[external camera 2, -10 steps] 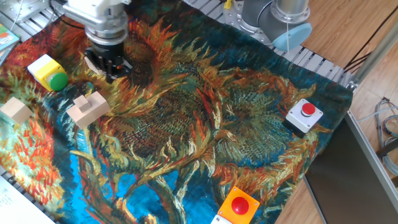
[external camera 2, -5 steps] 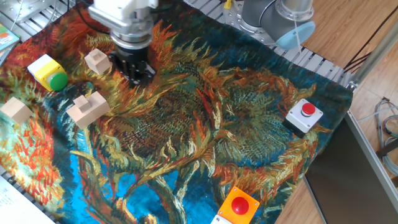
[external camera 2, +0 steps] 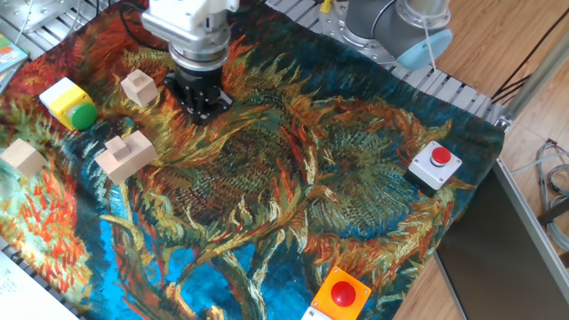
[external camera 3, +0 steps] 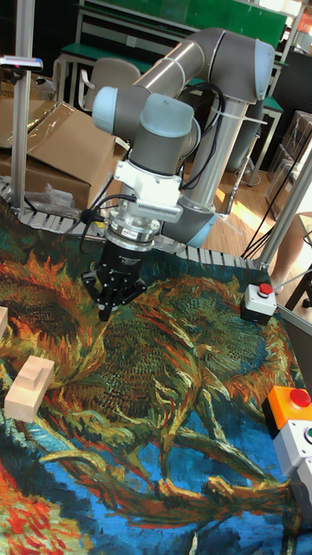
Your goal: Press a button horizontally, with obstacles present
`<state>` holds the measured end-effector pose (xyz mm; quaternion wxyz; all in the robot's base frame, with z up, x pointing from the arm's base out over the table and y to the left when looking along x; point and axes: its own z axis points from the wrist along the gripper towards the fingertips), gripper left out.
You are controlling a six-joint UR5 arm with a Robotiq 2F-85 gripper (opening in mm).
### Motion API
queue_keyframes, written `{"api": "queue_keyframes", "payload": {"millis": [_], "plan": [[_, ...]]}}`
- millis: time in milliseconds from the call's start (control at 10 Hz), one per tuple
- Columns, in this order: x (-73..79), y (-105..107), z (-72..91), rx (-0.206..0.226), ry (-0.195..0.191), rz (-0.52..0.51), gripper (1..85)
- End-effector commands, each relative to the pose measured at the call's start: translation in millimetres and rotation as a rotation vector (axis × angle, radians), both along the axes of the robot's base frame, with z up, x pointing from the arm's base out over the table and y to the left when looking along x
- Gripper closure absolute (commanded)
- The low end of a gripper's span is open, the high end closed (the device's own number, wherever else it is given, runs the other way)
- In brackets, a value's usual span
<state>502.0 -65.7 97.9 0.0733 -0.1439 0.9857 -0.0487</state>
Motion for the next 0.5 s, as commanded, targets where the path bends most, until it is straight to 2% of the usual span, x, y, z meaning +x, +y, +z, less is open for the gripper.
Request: {"api": "queue_keyframes", "payload": {"millis": [0, 100, 200, 400], "plan": [[-21.5, 38, 3.4, 0.042, -0.016, -0.047, 84.3], [-31.8, 51, 6.7, 0.034, -0.014, -0.091, 84.3], [-34.3, 57, 6.1, 0.045, -0.011, -0.099, 84.3], [-35.4, 56, 4.7, 0.046, -0.002, -0.104, 84.3]]}}
